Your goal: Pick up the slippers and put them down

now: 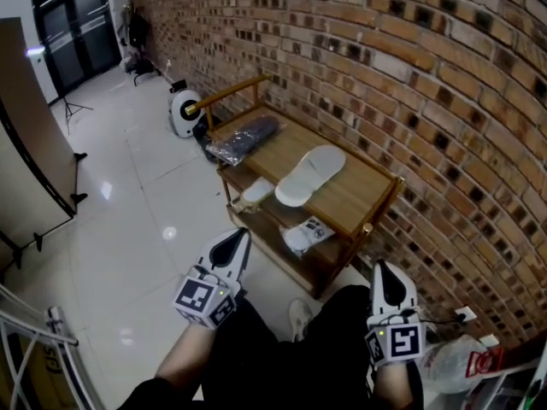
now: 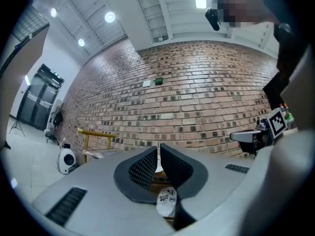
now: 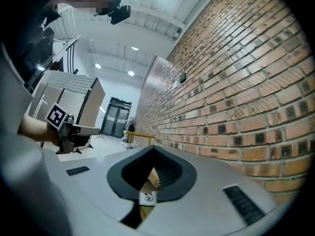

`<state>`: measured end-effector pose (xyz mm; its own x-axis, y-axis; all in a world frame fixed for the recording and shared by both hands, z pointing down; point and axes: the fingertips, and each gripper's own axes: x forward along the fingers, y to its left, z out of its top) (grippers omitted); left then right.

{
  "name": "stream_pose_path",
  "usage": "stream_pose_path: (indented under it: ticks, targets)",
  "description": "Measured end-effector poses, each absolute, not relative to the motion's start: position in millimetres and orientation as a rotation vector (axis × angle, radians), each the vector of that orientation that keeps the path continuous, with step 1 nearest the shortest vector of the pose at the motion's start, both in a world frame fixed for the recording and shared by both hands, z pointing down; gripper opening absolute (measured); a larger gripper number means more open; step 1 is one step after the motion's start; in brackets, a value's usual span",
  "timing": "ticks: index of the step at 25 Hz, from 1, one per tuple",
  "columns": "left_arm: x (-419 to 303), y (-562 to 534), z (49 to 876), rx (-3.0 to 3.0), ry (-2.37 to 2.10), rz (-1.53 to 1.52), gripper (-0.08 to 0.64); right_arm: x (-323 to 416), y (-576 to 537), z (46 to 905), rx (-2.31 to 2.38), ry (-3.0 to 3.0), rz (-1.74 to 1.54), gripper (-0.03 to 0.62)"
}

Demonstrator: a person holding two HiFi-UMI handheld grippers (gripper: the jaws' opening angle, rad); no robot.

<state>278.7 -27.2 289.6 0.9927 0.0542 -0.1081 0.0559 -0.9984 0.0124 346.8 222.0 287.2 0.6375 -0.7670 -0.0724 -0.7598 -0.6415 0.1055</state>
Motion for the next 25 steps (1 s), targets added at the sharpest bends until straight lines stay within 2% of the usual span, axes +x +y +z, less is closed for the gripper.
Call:
stream_pose_path:
  ticks: [5,15,17,25]
  targets:
    - [300,-19,294,3.038,0.146,-0.130,0.017,346,212,289,2.781,-1.330,-0.170,0.009]
    - [361,-45,337,2.291,0.149,-0.057,0.024,356,211,312,2.768,-1.301,-0.065,0.009]
    - [382,-50,352,2.102,0.155,0.003,0.246,359,207,313,2.771,-1.306,-0.055,0.009]
    - [442,-66,385,1.921,0.120,0.075,0.265,366,208,325,2.789,-1.265,0.015,0.009]
